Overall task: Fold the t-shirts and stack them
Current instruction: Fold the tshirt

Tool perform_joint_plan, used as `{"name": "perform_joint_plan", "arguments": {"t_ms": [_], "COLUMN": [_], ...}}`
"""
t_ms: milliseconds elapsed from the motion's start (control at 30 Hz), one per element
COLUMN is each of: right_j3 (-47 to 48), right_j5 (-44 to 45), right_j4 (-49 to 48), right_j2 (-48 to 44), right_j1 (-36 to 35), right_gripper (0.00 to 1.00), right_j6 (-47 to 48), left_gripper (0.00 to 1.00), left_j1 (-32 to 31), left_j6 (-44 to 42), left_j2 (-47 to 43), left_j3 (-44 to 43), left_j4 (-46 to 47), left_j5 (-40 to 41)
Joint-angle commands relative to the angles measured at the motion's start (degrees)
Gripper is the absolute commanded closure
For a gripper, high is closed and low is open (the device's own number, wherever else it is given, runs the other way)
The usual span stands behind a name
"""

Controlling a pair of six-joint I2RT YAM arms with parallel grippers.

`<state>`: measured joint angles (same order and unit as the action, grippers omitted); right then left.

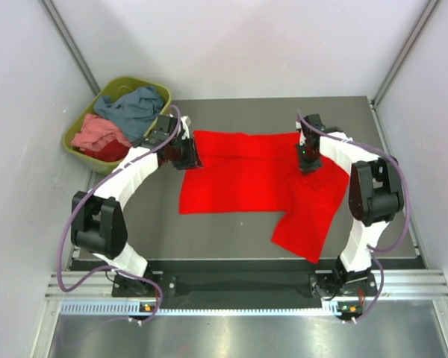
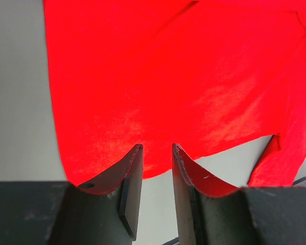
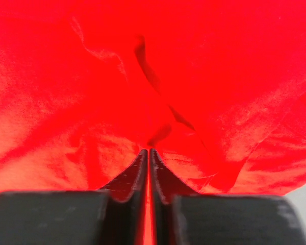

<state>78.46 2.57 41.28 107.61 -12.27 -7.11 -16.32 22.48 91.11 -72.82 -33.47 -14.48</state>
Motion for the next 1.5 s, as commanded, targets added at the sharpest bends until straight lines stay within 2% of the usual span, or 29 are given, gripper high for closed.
{"name": "perform_joint_plan", "arguments": {"t_ms": [0, 167, 300, 400, 500, 600, 733, 833, 967, 1200, 1467], "right_j3": [2.2, 1.0, 0.3, -1.0, -7.7, -12.6, -16.5, -19.1, -19.5, -20.4, -22.6], "right_j5": [-1.1, -5.1, -4.0, 0.6, -1.3, -3.7, -5.5, -7.7, -10.6, -12.9, -13.6], "right_j4": [-0.8, -2.7, -2.5, -2.4, -5.8, -8.8, -9.5, -11.9, -13.6, -15.8, -18.6], "right_j2": [-1.4, -2.4, -3.5, -6.3, -12.4, -16.5, -17.4, -17.7, -17.0, -16.1, -14.3], "right_j1": [0.5, 0.6, 0.5, 2.7, 8.2, 11.8, 15.1, 17.3, 18.7, 19.0, 19.6], "right_gripper": [0.99, 1.0, 1.0, 0.9, 0.77, 0.73, 0.69, 0.68, 0.68, 0.67, 0.66], "right_j6": [-0.8, -1.9, -2.6, -6.7, -11.9, -14.2, -13.8, -13.5, -12.1, -9.9, -8.9], "left_gripper": [0.65, 0.65, 0.64, 0.63, 0.62, 0.62, 0.62, 0.62, 0.62, 0.62, 0.6], "left_j1": [0.1, 0.1, 0.1, -0.6, -4.6, -10.8, -17.9, -20.2, -23.1, -26.7, -28.8], "left_j6": [-0.5, -0.3, -0.1, 2.1, 6.8, 12.5, 20.0, 25.7, 30.0, 33.1, 32.6], "left_j2": [-2.3, -2.3, -2.2, -1.7, -1.4, 0.8, 7.8, 14.1, 22.7, 35.9, 42.9], "left_j3": [0.1, 0.1, 0.1, 0.7, 1.3, 0.7, -2.7, -5.1, -9.7, -16.5, -22.4], "left_j4": [0.9, 1.1, 1.5, 4.2, 9.1, 15.6, 25.6, 35.2, 42.1, 49.5, 52.4], "left_j5": [0.2, -0.2, -2.1, -8.9, -11.8, -12.9, -13.6, -13.2, -11.7, -11.5, -10.7]}}
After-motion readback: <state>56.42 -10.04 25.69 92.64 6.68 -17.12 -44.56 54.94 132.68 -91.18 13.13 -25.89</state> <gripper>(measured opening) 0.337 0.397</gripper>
